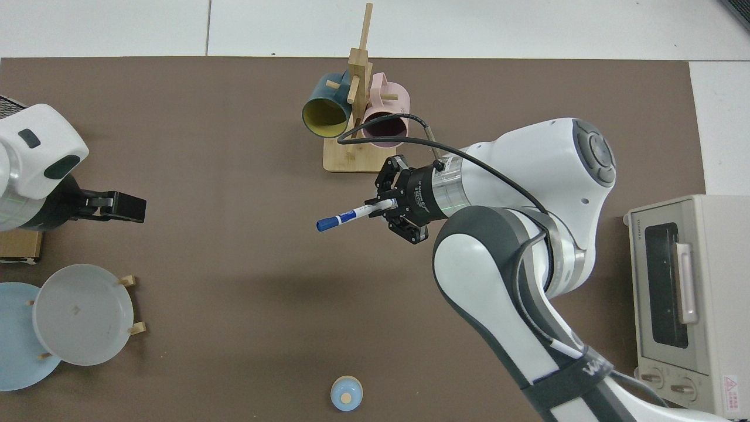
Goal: Put markers into pen holder
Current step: 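Hold the marker still with the right gripper while the left gripper approaches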
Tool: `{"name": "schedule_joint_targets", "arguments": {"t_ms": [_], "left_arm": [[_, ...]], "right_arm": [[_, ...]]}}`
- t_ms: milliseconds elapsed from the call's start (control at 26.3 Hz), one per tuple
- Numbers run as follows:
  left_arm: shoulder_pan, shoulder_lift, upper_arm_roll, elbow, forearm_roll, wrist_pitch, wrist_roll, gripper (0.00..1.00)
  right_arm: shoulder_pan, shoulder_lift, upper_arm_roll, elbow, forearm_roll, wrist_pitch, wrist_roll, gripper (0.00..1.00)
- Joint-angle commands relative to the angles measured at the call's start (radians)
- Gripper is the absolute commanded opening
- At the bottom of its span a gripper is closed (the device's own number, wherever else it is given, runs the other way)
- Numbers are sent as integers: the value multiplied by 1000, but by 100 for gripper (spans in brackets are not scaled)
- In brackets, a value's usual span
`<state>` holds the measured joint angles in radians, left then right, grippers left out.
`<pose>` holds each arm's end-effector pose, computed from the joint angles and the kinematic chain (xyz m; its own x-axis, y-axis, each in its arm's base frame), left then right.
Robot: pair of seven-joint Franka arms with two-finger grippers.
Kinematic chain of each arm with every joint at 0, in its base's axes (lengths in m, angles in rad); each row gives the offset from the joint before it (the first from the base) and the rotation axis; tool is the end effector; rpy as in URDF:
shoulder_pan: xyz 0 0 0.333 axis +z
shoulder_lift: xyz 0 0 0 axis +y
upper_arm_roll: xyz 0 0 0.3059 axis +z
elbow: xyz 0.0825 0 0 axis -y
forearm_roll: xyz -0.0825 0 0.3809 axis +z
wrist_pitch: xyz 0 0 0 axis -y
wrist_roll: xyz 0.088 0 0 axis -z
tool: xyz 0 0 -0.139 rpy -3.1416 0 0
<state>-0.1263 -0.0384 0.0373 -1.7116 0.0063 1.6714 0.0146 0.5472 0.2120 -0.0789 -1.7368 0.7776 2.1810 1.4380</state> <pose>0.5437 -0.0474 0.5458 0.9946 -0.1041 -0.0019 -0.1041 -0.9946 -0.0048 0.5618 0.3376 0.4524 0.2280 -0.7478 -0.6235 -0.9732 -0.1564 -0.1683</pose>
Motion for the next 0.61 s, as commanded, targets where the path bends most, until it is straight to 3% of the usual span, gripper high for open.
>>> {"name": "schedule_joint_targets", "arguments": {"t_ms": [0,190,570], "left_arm": [[-23,-25,-11,-29,-35,-4,106,100],[-61,-26,-39,-26,-40,7,341,100],[-168,-29,-42,-28,-43,24,683,100]], "right_arm": [[13,12,-5,16,61,19,58,0],[16,12,-5,16,120,39,111,0],[43,12,-5,14,132,77,254,0]]}}
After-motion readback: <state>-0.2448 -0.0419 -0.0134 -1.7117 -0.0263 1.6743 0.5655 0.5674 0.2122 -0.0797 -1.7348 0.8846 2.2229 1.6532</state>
